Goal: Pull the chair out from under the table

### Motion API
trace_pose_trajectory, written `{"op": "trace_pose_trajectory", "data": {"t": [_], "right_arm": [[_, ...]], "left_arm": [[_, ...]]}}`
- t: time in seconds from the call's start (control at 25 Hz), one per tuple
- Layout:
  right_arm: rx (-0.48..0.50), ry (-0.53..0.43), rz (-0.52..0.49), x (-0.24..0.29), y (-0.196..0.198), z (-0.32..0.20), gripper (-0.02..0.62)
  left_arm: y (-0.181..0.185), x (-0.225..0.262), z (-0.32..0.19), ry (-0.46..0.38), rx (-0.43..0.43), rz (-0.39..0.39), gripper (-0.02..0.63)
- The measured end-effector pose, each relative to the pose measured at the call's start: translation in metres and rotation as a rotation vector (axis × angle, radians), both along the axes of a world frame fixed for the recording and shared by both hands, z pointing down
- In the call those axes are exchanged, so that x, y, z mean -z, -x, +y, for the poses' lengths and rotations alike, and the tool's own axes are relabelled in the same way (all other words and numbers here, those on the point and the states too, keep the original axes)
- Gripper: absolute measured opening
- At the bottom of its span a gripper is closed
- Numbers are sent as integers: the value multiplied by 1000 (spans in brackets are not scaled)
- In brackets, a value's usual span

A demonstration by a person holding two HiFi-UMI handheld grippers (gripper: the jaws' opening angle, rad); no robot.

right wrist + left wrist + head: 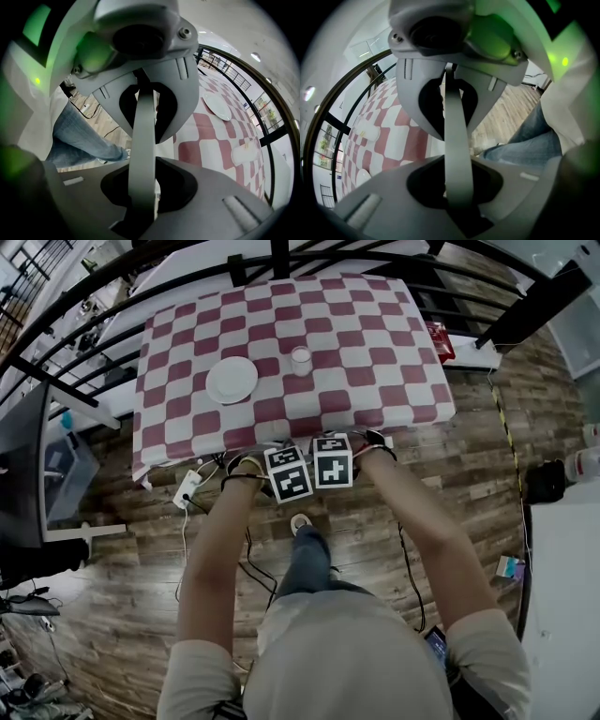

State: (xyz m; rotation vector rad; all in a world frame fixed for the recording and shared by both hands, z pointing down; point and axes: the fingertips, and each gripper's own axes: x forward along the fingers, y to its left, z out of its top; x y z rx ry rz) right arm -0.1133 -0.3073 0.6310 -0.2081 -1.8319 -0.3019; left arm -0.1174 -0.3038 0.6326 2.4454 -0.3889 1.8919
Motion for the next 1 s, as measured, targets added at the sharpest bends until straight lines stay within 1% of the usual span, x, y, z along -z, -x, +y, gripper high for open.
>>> {"op": "trace_pose_trajectory", "data": {"t": [0.28, 0.6, 1.0], "right_arm": [[2, 36, 4, 2, -1, 20, 72], [-18, 40, 0, 2, -5, 43, 72], [-21, 51, 2, 3, -12, 71, 72]], "left_arm": [[-2, 2, 20, 30, -8, 12, 78], [-5, 2, 43, 25, -17, 10, 80], [-12, 3, 70, 35, -16, 14, 80]]}}
